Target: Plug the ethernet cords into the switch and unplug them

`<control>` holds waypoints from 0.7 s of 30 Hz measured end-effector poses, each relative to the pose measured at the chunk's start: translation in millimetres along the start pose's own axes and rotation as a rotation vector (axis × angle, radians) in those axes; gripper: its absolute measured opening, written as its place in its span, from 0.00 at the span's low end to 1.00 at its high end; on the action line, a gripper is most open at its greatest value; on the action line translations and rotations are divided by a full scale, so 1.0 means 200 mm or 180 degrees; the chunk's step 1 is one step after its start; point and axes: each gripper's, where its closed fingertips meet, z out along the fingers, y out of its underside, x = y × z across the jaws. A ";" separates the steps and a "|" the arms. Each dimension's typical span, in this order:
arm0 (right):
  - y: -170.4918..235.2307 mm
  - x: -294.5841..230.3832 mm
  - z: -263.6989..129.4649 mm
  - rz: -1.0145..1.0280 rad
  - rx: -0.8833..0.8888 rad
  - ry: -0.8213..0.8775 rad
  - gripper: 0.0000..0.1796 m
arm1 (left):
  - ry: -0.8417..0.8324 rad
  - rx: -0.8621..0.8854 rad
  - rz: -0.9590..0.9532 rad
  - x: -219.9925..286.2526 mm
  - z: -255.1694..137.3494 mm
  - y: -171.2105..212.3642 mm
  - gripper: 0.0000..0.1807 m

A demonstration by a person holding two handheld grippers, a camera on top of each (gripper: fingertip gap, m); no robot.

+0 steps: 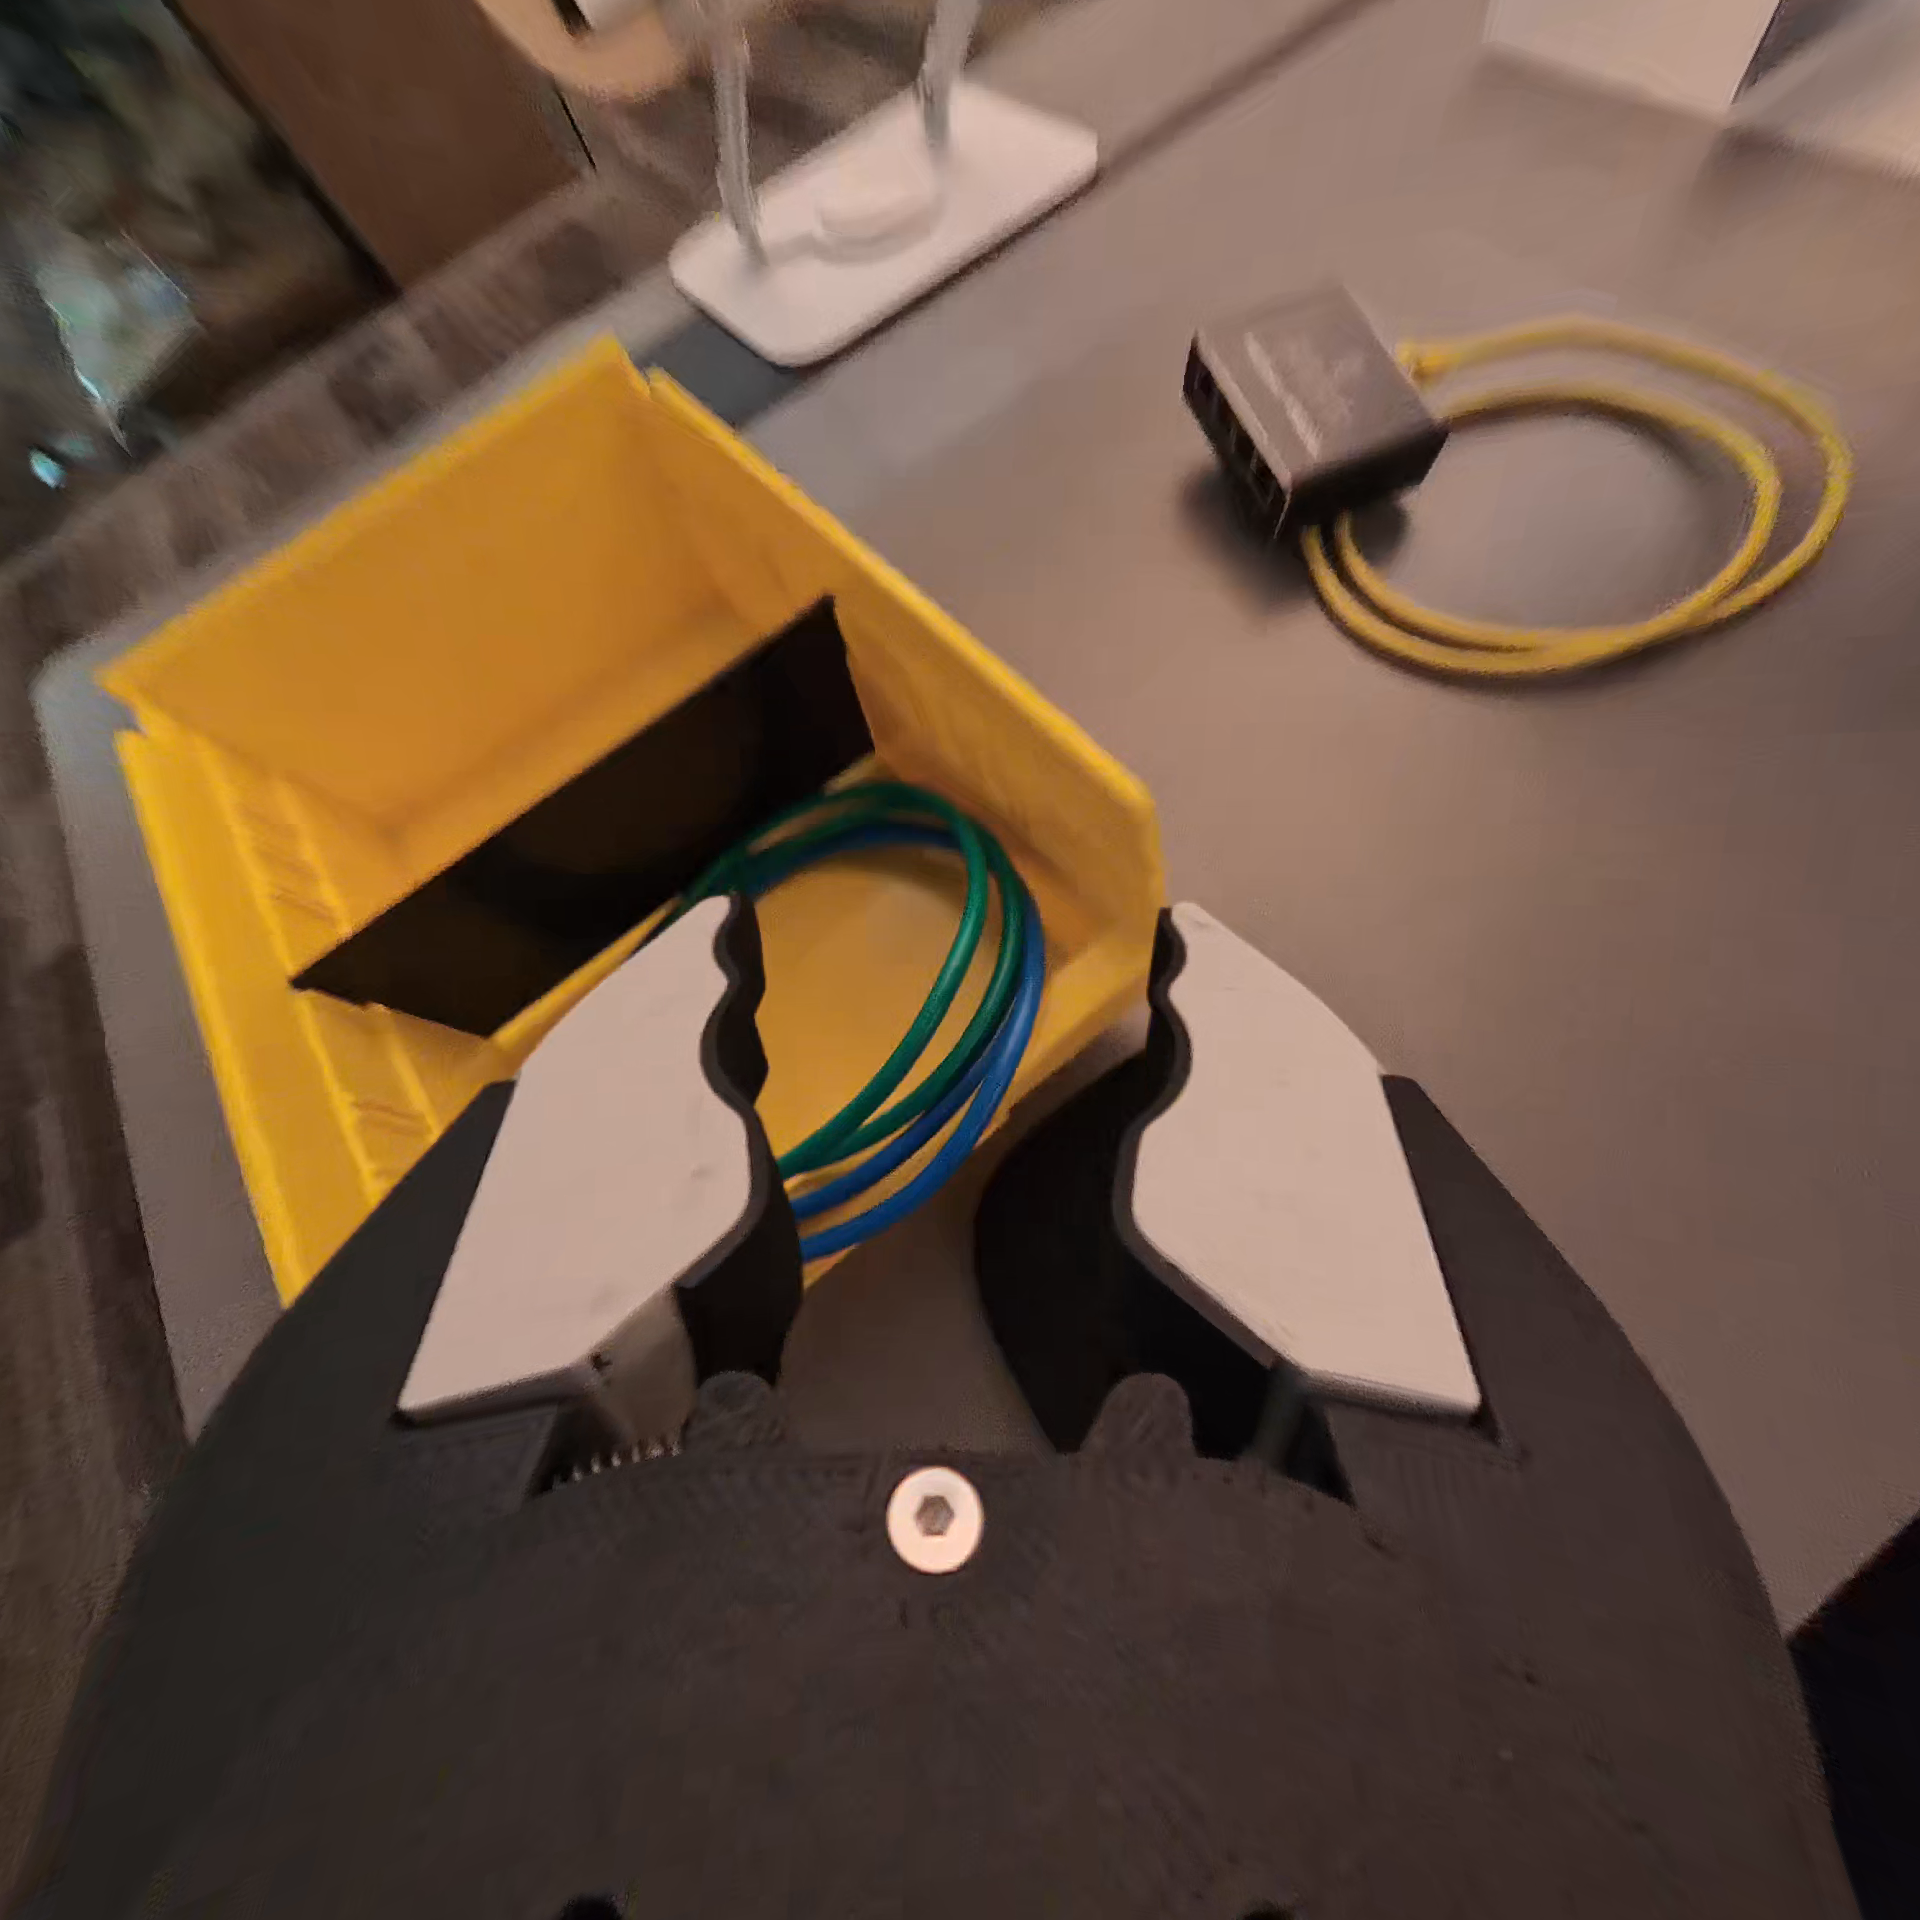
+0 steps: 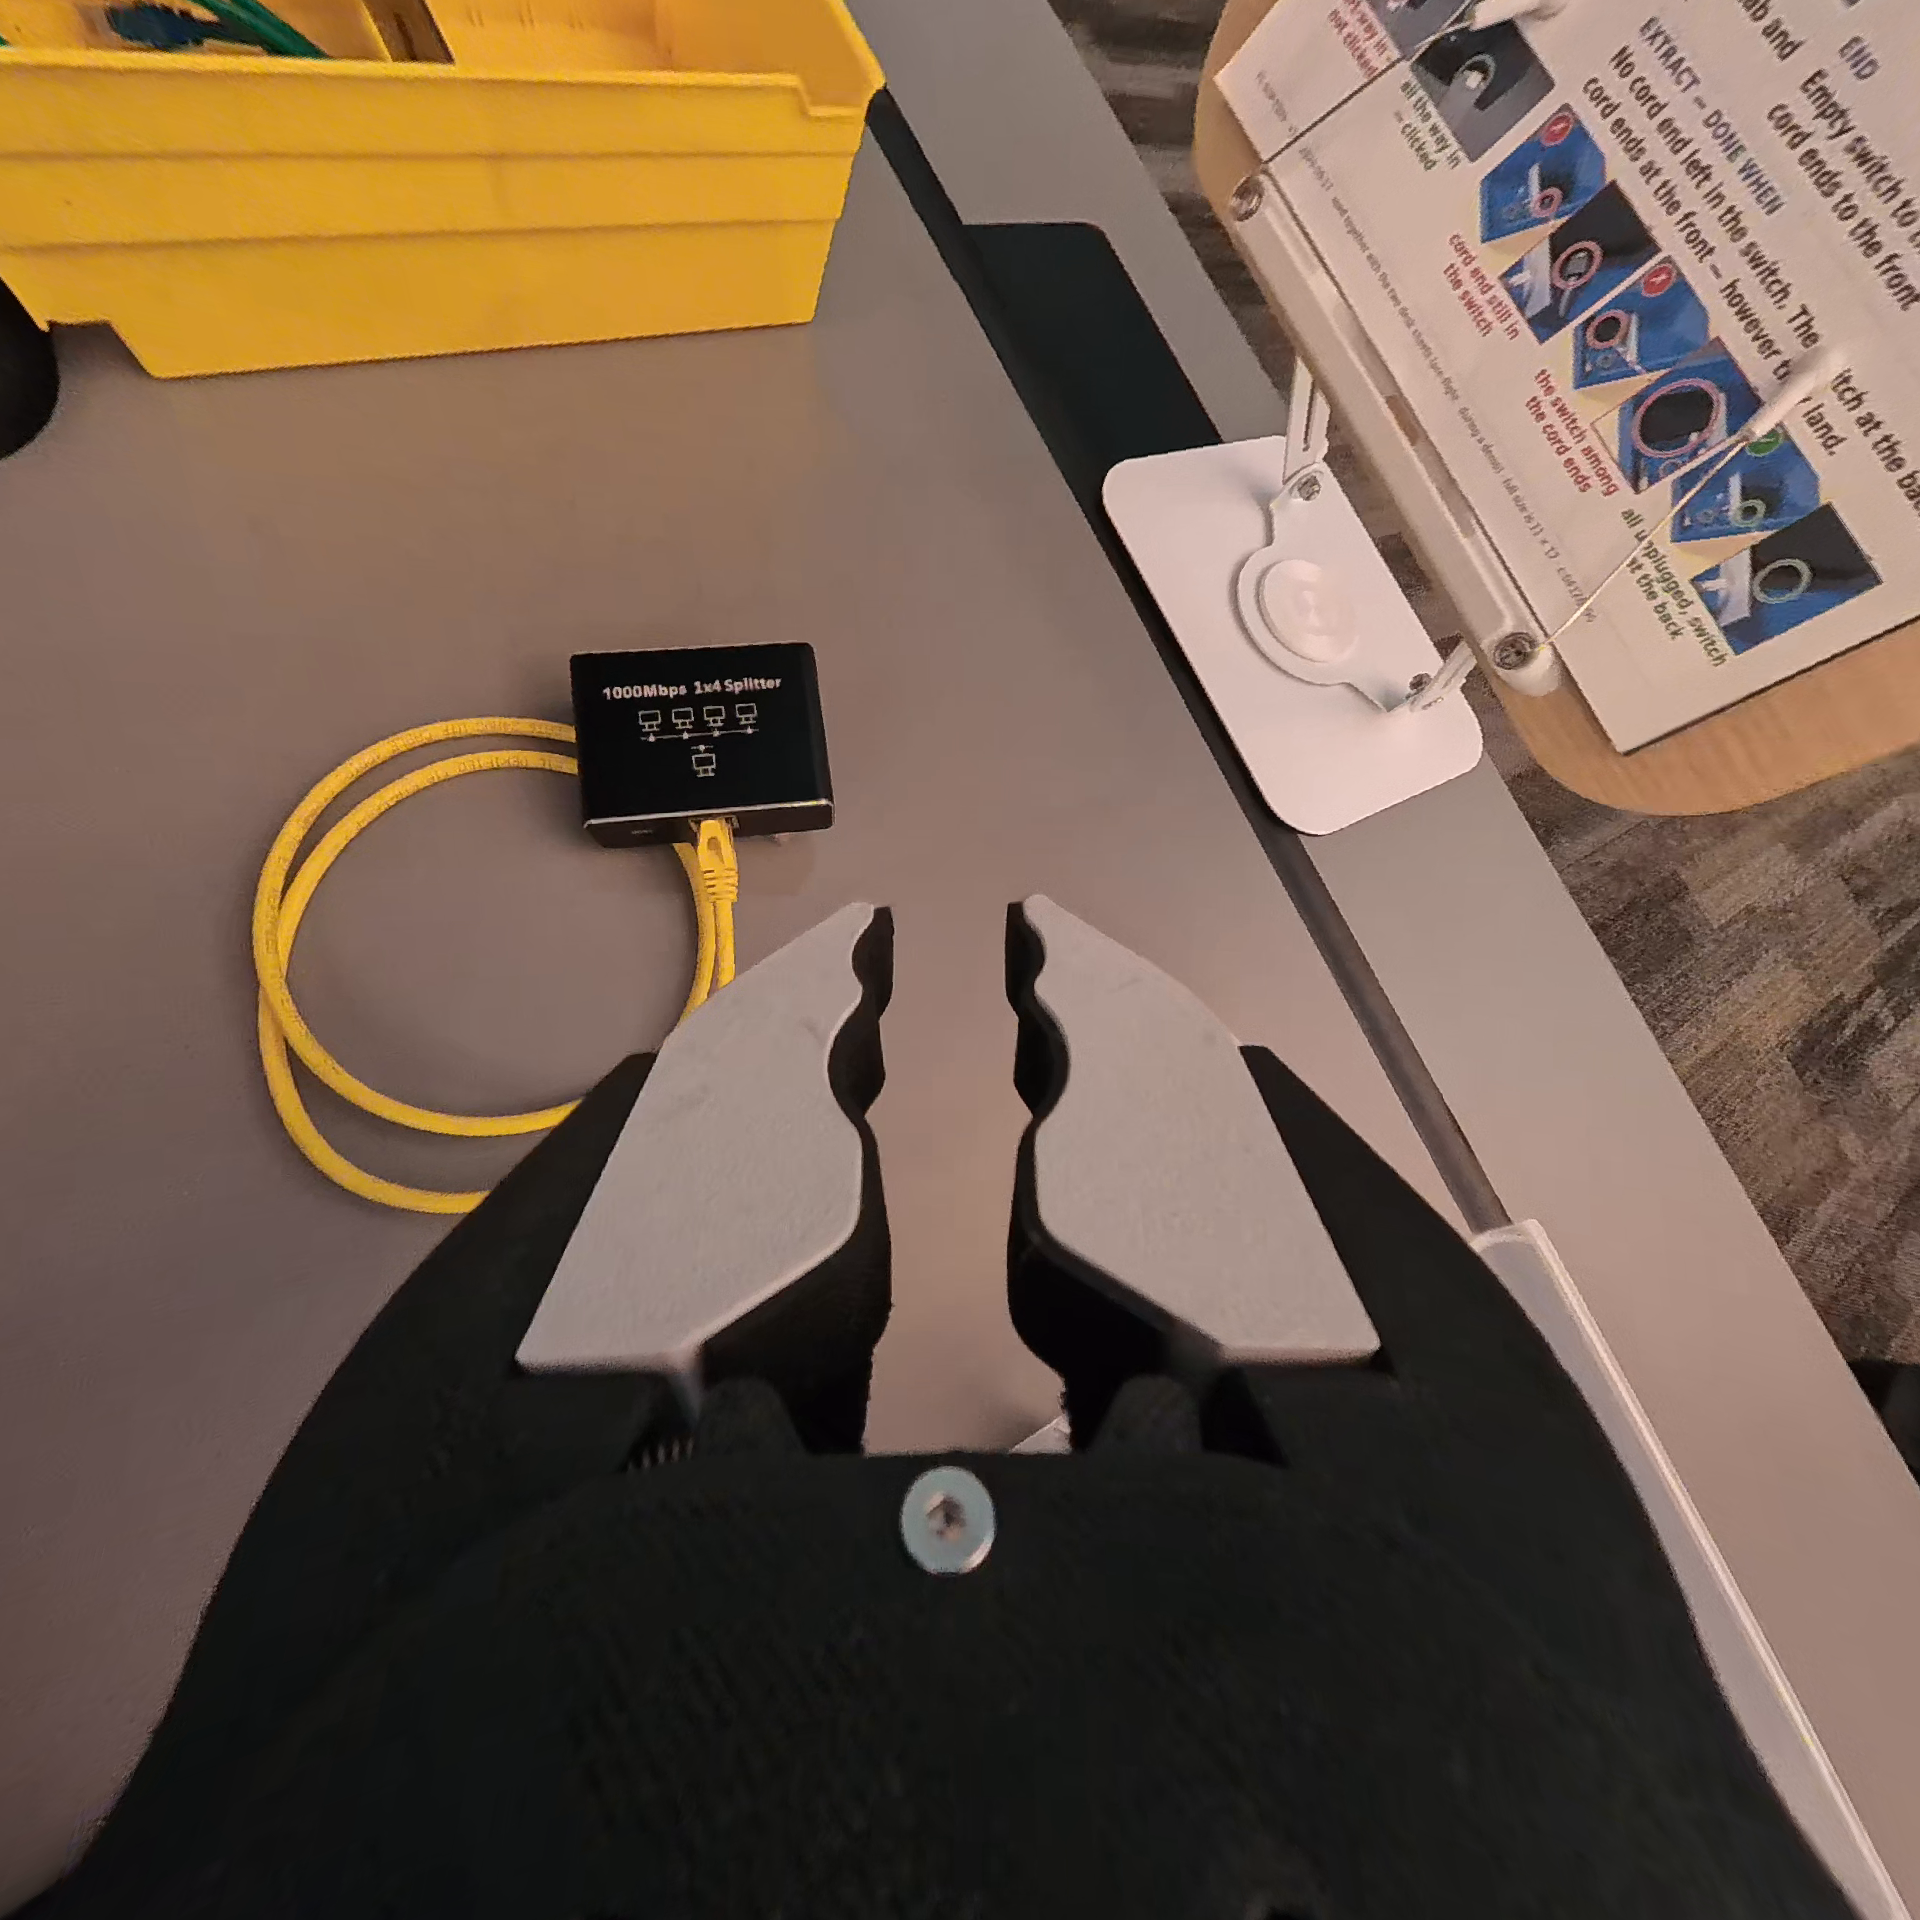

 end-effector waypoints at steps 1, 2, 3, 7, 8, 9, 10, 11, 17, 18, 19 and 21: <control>0.01 -0.01 0.01 -0.0024 -0.0034 -0.0005 0.12 | 0.0114 -0.0163 0.0011 -0.01 0.02 0.04 0.39; 0.01 -0.01 0.02 -0.0046 -0.0069 -0.0010 0.12 | 0.0249 -0.0324 0.0030 -0.01 0.05 0.08 0.39; 0.02 -0.02 0.03 -0.0061 -0.0102 -0.0018 0.12 | 0.0345 -0.0485 0.0049 -0.01 0.07 0.12 0.39; 0.05 -0.03 0.06 -0.0079 -0.0201 -0.0062 0.12 | 0.0718 -0.1206 0.0060 0.01 0.18 0.30 0.39; 0.06 -0.03 0.07 -0.0076 -0.0220 -0.0068 0.12 | 0.0818 -0.1361 0.0040 0.02 0.20 0.34 0.35; 0.07 -0.03 0.07 -0.0074 -0.0237 -0.0072 0.12 | 0.0924 -0.1457 0.0010 0.04 0.21 0.36 0.33; 0.07 -0.03 0.07 -0.0073 -0.0250 -0.0076 0.12 | 0.1003 -0.1503 -0.0023 0.05 0.22 0.37 0.32; 0.08 -0.03 0.08 -0.0074 -0.0259 -0.0081 0.12 | 0.1060 -0.1522 -0.0031 0.06 0.22 0.37 0.31; 0.09 -0.02 0.09 -0.0061 -0.0294 -0.0097 0.12 | 0.1294 -0.1477 -0.0248 0.00 0.20 0.29 0.27; 0.09 -0.03 0.10 -0.0065 -0.0307 -0.0096 0.12 | 0.1315 -0.1503 -0.0284 -0.02 0.19 0.28 0.26; 0.10 -0.03 0.10 -0.0072 -0.0320 -0.0097 0.12 | 0.1313 -0.1517 -0.0305 -0.05 0.18 0.28 0.24; 0.10 -0.03 0.11 -0.0085 -0.0339 -0.0103 0.12 | 0.1332 -0.1577 -0.0296 -0.08 0.17 0.28 0.21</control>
